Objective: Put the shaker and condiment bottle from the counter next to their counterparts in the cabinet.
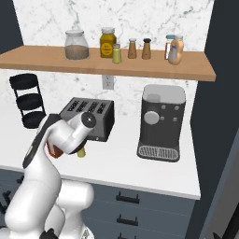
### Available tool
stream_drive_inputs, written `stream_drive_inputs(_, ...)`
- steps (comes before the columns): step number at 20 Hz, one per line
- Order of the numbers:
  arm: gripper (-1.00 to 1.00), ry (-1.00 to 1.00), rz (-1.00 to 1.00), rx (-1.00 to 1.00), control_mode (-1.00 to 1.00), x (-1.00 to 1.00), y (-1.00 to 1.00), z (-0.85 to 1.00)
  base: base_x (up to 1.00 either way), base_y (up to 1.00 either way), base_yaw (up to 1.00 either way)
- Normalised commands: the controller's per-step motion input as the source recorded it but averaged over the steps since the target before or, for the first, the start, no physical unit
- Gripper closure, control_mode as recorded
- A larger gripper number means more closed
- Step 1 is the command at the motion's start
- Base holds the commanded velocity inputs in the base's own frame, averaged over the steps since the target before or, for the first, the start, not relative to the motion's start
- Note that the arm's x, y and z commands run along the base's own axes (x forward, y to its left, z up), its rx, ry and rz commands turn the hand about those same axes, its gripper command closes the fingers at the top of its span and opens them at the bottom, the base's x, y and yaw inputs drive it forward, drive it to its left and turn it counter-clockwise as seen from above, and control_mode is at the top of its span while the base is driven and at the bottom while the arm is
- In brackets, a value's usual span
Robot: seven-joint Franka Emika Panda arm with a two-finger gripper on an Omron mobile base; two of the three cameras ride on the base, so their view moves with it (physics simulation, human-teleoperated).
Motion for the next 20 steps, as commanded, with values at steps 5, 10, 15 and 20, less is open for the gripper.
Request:
stream_drive_inputs(5,-1.0,0.0,0.0,0.0,-1.0,0.11,0.17,0.0,0.0,0.0,0.0)
stream_drive_inputs(10,-1.0,0.0,0.0,0.0,-1.0,0.06,0.1,0.0,0.0,0.0,0.0)
stream_drive_inputs(15,-1.0,0.0,0.0,0.0,-1.0,0.2,0.03,0.0,0.0,0.0,0.0)
stream_drive_inputs(20,-1.0,0.0,0.0,0.0,-1.0,0.25,0.19,-0.03,0.0,0.0,0.0)
